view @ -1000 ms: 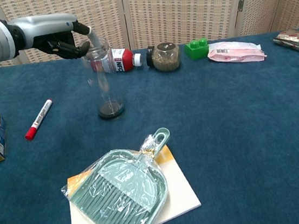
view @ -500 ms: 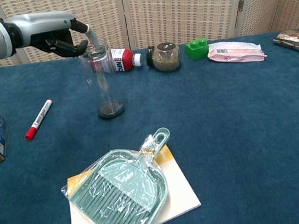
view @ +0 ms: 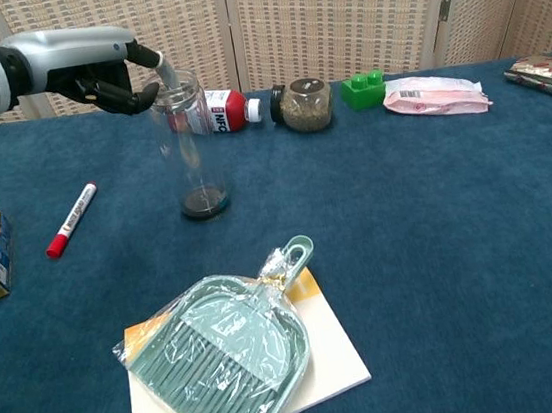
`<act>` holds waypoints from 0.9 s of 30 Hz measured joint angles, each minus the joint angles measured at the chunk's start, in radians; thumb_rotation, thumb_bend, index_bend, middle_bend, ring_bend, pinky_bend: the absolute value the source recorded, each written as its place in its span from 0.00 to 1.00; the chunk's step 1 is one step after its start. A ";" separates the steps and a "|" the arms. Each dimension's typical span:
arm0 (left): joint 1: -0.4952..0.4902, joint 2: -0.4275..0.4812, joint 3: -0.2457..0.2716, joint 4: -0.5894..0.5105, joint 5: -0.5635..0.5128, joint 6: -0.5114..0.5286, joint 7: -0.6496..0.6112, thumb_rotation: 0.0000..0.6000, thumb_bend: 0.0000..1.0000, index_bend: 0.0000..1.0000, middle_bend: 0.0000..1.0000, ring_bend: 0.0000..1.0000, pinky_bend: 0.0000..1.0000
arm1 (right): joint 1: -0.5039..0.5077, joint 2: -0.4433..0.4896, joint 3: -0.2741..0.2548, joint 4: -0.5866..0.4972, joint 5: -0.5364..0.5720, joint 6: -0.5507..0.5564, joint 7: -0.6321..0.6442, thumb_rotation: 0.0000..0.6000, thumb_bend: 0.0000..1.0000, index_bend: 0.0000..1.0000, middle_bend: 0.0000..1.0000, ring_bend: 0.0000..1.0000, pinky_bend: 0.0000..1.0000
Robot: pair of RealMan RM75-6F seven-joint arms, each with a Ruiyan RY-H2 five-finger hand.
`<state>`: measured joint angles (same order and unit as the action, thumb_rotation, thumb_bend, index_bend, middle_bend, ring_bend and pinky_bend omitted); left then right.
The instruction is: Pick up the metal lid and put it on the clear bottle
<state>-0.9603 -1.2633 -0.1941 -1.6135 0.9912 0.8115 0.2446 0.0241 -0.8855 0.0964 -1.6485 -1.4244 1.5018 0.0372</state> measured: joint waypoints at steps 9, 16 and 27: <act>0.001 0.004 -0.010 0.000 -0.008 0.013 -0.003 0.57 0.64 0.31 1.00 1.00 1.00 | -0.001 0.001 0.000 0.000 -0.001 0.001 0.001 1.00 0.44 0.17 0.26 0.18 0.32; 0.020 0.021 -0.024 -0.019 0.005 0.053 -0.024 0.58 0.64 0.31 1.00 1.00 1.00 | 0.001 0.004 0.003 0.001 -0.003 0.001 0.004 1.00 0.44 0.17 0.26 0.18 0.32; 0.151 0.102 -0.036 -0.109 0.048 0.220 -0.104 0.99 0.50 0.27 0.70 0.71 1.00 | 0.010 0.008 0.002 0.010 -0.003 -0.019 0.014 1.00 0.44 0.17 0.26 0.18 0.32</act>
<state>-0.8091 -1.1608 -0.2299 -1.7224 1.0389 1.0313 0.1402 0.0339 -0.8775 0.0986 -1.6389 -1.4269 1.4826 0.0508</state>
